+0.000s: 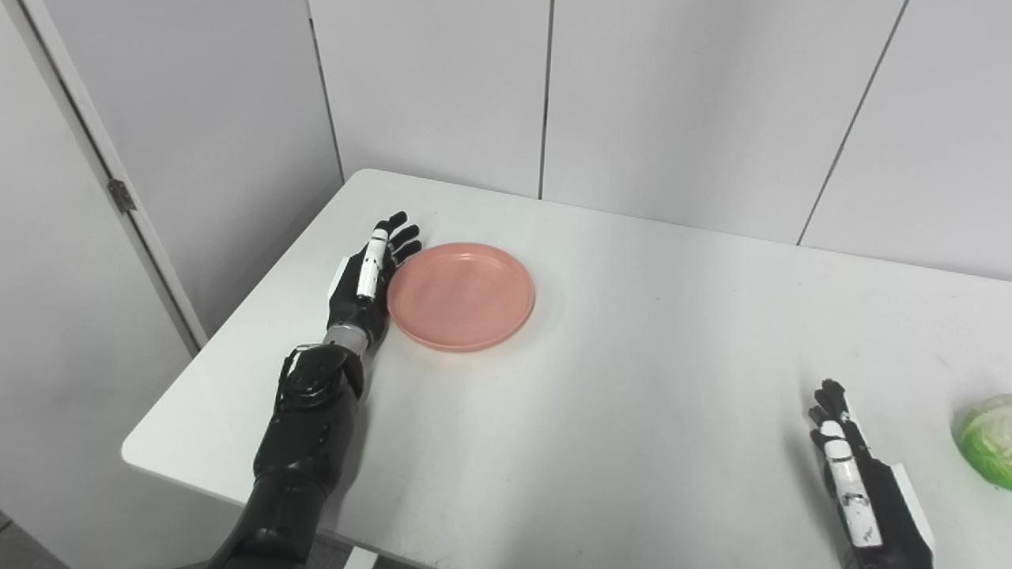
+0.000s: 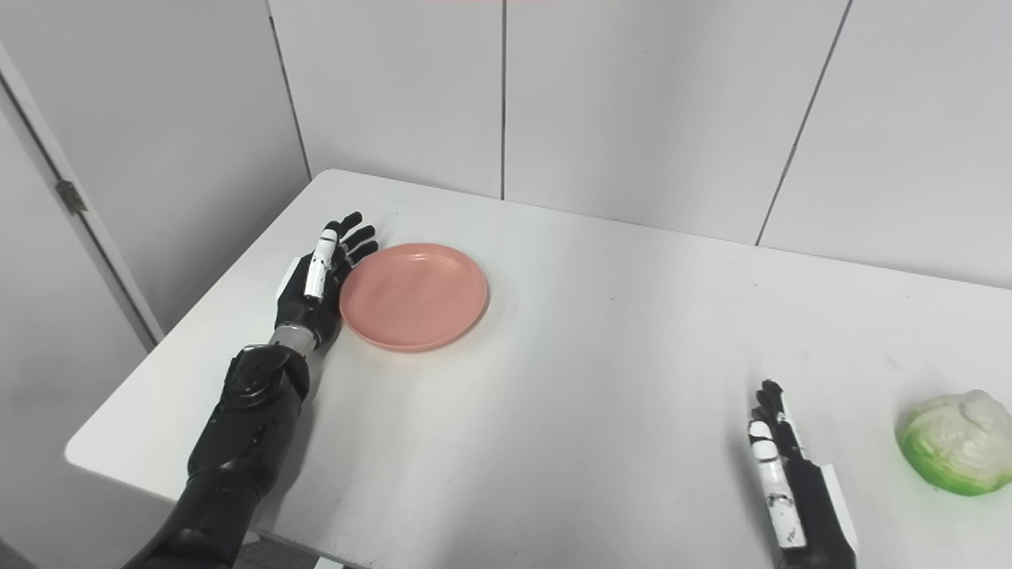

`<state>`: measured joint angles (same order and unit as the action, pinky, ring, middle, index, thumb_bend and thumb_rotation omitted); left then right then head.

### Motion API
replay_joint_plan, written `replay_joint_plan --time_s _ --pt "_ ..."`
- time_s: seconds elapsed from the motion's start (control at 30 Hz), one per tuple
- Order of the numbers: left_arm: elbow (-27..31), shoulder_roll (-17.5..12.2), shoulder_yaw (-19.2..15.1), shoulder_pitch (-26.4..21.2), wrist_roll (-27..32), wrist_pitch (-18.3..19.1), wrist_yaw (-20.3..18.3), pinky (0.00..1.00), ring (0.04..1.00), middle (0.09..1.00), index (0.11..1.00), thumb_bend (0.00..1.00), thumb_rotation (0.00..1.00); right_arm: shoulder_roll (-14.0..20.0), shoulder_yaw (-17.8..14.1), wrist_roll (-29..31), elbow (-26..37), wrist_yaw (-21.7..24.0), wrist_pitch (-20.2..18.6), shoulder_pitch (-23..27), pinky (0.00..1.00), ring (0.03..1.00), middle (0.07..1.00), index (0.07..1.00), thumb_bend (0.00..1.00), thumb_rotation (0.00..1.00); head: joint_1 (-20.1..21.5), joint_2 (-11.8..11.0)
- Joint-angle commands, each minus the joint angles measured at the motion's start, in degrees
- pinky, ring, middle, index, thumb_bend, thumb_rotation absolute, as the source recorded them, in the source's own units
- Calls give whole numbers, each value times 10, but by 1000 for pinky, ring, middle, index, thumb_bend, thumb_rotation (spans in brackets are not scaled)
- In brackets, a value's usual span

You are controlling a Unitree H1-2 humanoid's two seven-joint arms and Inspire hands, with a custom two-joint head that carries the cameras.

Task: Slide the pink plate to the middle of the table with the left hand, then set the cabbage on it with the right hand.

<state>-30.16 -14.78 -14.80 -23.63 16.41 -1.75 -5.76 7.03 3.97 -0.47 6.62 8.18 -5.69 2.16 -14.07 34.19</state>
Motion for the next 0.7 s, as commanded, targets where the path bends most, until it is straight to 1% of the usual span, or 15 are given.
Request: replay_joint_plan --time_s 0.0,0.03,0.1,0.13,0.33,0.53,0.67 --pt "1 9 8 5 5 34 -8 881 881 880 866 372 1000 -3 5 -4 -3 1 12 8 1000 1000 1000 1000 204 1000 9 1" --pt "3 11 10 5 6 37 -8 879 880 879 864 370 1000 -3 6 -6 -4 0 13 8 1000 1000 1000 1000 204 1000 9 1" --pt "11 16 13 6 10 46 -12 875 879 879 866 369 1000 -5 7 -9 -6 -2 16 7 1000 1000 1000 1000 207 1000 27 6" --pt "14 18 15 7 12 49 -16 877 881 881 868 369 1000 -5 8 -10 -7 -3 17 7 1000 1000 1000 1000 210 1000 28 6" --pt "35 34 30 10 15 67 -25 879 883 882 871 366 1000 -10 10 -11 -12 -4 17 8 1000 1000 1000 1000 272 1000 47 11" --pt "53 51 45 9 19 94 -33 894 895 888 876 361 1000 -19 14 -18 -15 -12 23 11 1000 1000 1000 1000 259 1000 80 19" --pt "67 64 52 11 27 109 -39 895 893 885 872 352 1000 -22 17 -25 -18 -16 27 12 993 998 1000 1000 259 1000 89 22"
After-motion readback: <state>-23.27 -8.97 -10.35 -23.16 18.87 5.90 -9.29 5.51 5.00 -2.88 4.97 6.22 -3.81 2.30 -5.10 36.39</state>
